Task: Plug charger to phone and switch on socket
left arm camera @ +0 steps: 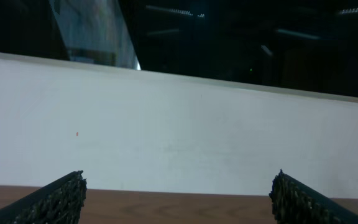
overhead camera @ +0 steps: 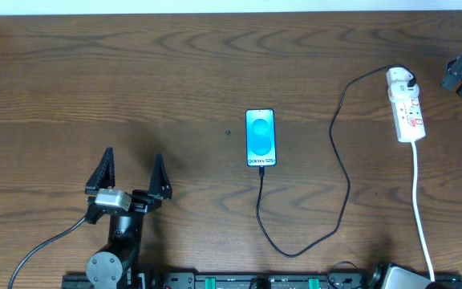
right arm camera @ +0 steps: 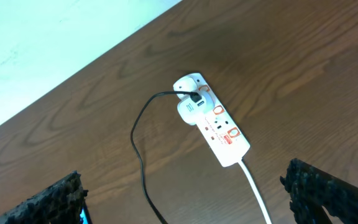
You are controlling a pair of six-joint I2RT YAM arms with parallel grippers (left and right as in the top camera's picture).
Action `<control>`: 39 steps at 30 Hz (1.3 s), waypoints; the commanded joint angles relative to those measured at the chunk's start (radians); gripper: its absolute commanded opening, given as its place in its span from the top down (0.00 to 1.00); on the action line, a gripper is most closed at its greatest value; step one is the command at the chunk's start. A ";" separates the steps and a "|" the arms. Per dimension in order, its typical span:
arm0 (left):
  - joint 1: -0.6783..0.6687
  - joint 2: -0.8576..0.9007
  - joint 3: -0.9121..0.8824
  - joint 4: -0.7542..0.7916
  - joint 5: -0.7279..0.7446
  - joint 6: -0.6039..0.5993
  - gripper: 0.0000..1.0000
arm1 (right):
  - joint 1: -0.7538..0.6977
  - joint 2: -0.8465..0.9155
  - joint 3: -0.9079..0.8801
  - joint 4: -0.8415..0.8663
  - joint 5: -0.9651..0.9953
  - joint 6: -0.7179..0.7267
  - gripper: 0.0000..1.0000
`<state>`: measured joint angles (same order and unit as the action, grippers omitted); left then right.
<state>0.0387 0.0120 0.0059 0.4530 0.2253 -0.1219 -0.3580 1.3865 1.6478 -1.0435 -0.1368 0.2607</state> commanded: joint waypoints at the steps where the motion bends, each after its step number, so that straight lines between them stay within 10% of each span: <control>1: 0.007 -0.011 -0.002 -0.008 -0.013 0.017 0.05 | -0.001 0.000 0.003 -0.002 0.008 0.012 0.01; 15: 0.007 -0.011 -0.002 -0.521 -0.097 0.024 0.05 | -0.001 0.000 0.003 -0.002 0.008 0.012 0.01; 39: 0.007 -0.008 -0.002 -0.513 -0.100 0.024 0.05 | -0.001 0.000 0.003 -0.002 0.008 0.012 0.01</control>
<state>0.0395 0.0101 0.0128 -0.0147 0.1204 -0.1062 -0.3576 1.3865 1.6470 -1.0439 -0.1368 0.2630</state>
